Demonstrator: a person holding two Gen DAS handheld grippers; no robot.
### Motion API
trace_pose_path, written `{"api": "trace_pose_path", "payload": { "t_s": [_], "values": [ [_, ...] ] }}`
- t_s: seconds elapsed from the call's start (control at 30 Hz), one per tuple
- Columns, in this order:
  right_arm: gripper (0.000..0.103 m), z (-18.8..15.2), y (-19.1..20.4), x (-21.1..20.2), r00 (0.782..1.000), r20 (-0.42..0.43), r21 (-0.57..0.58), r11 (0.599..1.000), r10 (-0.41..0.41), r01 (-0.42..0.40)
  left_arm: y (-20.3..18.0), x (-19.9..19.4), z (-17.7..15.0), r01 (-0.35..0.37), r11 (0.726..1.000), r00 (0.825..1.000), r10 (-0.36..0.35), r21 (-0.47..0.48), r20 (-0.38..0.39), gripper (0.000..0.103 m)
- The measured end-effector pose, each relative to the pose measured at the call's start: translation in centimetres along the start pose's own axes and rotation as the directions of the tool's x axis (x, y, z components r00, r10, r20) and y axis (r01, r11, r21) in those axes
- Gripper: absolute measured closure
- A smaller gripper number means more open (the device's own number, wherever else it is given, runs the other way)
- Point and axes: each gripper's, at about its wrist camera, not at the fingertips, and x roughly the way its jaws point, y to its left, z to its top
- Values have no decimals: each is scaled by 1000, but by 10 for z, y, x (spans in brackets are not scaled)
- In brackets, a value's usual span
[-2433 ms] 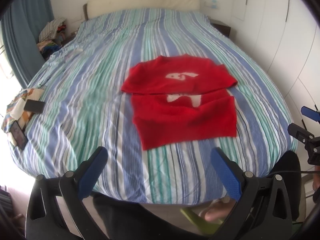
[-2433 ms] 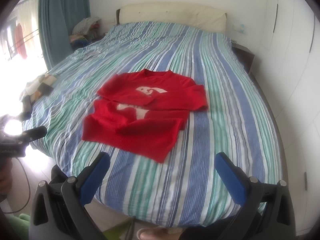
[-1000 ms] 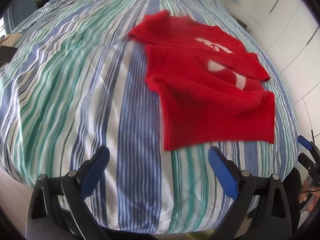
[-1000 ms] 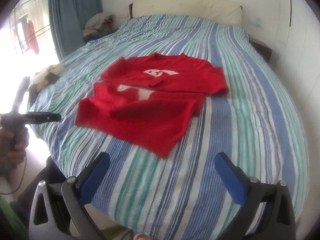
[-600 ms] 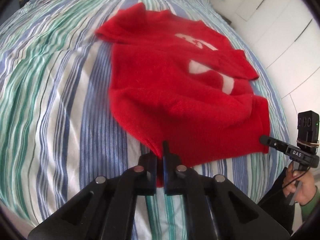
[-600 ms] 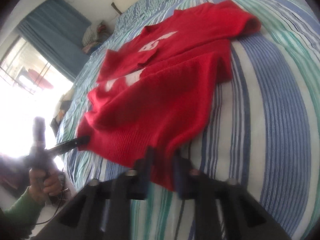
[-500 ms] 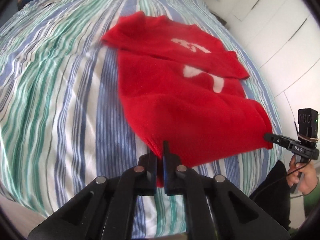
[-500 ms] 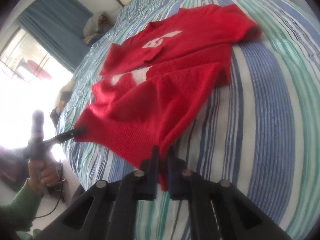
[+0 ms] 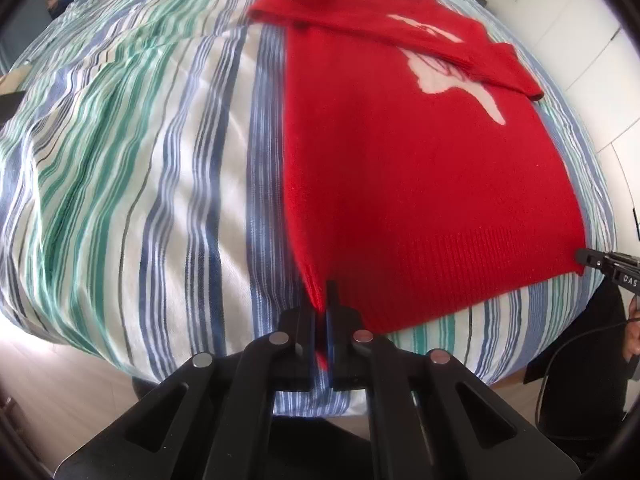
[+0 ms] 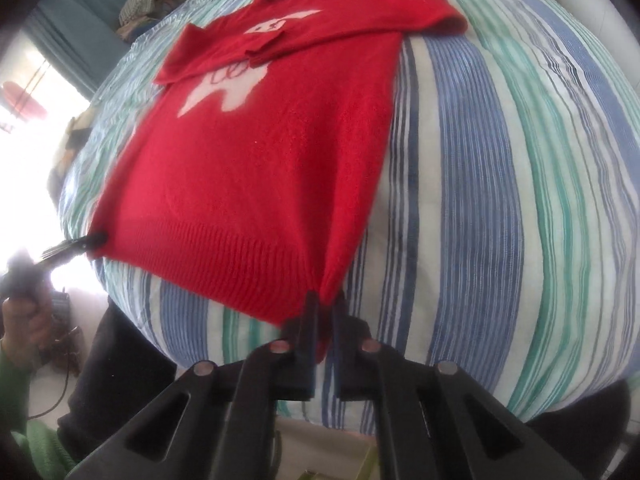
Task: Fold small clothes
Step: 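Grasp the red sweater's folded hem corners with the left and right grippers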
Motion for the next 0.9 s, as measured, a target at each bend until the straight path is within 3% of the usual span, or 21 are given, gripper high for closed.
{"api": "trace_pose_path", "payload": {
  "t_s": [0.07,0.13,0.37,0.7,0.9],
  "values": [
    [99,-1,-8,7,999,-8,12,999,-38,38,3,5,0,10,1000,1000,-11,-24,-6,101],
    [99,-1,-16,12,1000,-17,54,998,-15,15,5,6,-1,14,999,1000,-14,-32,0,101],
    [99,-1,-10,33,998,-23,21,998,-54,54,7,18,-11,21,999,999,-20,-28,30,101],
    [99,-4,-4,36,997,34,53,996,-72,70,16,16,-19,58,997,998,-56,-58,38,98],
    [99,-13,-8,30,996,50,53,996,-76,74,12,12,-23,17,997,999,-13,-80,41,97]
  ]
}}
